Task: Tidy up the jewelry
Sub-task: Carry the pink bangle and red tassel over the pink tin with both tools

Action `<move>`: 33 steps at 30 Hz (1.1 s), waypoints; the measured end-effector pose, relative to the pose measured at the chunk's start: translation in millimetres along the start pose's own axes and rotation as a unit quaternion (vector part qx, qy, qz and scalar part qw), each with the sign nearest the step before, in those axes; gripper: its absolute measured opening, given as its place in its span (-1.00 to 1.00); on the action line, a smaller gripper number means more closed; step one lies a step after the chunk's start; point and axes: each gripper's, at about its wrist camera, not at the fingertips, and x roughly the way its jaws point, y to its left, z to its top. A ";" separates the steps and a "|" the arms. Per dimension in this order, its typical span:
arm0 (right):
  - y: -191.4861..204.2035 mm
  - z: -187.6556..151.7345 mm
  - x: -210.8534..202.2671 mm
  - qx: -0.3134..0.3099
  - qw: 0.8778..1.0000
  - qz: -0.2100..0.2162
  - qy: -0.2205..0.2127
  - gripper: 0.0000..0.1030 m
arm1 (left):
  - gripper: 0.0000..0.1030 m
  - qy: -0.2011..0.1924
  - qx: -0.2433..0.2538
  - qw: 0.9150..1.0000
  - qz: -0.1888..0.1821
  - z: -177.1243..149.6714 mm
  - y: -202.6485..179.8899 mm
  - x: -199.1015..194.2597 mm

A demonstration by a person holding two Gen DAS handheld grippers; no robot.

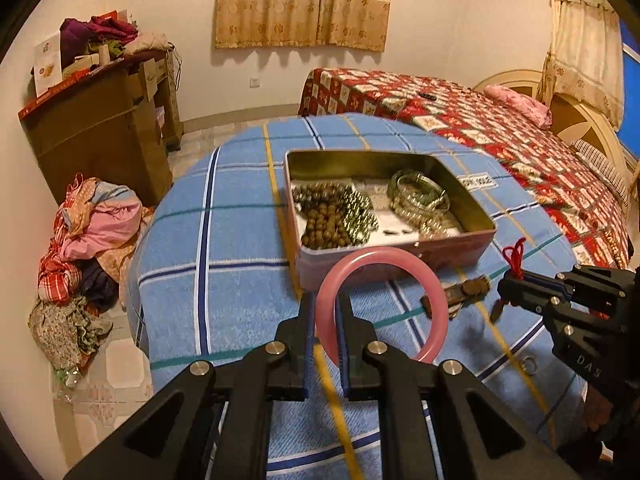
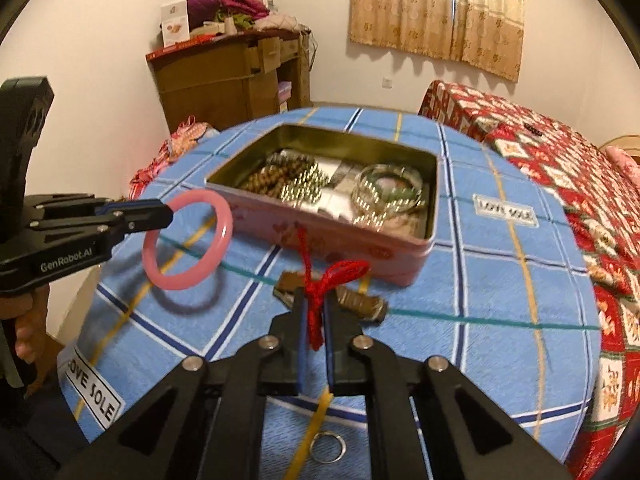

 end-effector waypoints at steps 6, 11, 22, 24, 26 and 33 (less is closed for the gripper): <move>-11.9 17.4 -8.0 0.004 1.000 0.000 -0.018 -0.83 | -0.82 -0.020 0.008 1.000 -0.005 19.0 -3.7 -7.5; -22.8 32.4 -9.1 0.006 1.000 -0.003 -0.030 -0.83 | -0.82 -0.035 0.007 0.999 -0.002 36.3 -2.7 -8.1; -45.0 67.7 -1.2 0.018 0.999 -0.005 -0.051 -0.83 | -0.82 -0.034 0.012 0.999 -0.002 62.3 -4.3 12.8; -46.7 72.8 2.2 0.018 0.998 -0.005 -0.052 -0.83 | -0.82 -0.033 0.014 0.999 -0.001 66.0 -5.6 16.9; -48.5 77.9 7.8 0.018 0.999 -0.006 -0.051 -0.83 | -0.82 -0.031 0.015 0.999 0.000 70.1 -5.6 21.7; -54.9 87.5 29.2 0.020 0.999 -0.013 -0.043 -0.83 | -0.82 -0.024 0.017 1.000 -0.001 82.9 -7.2 39.6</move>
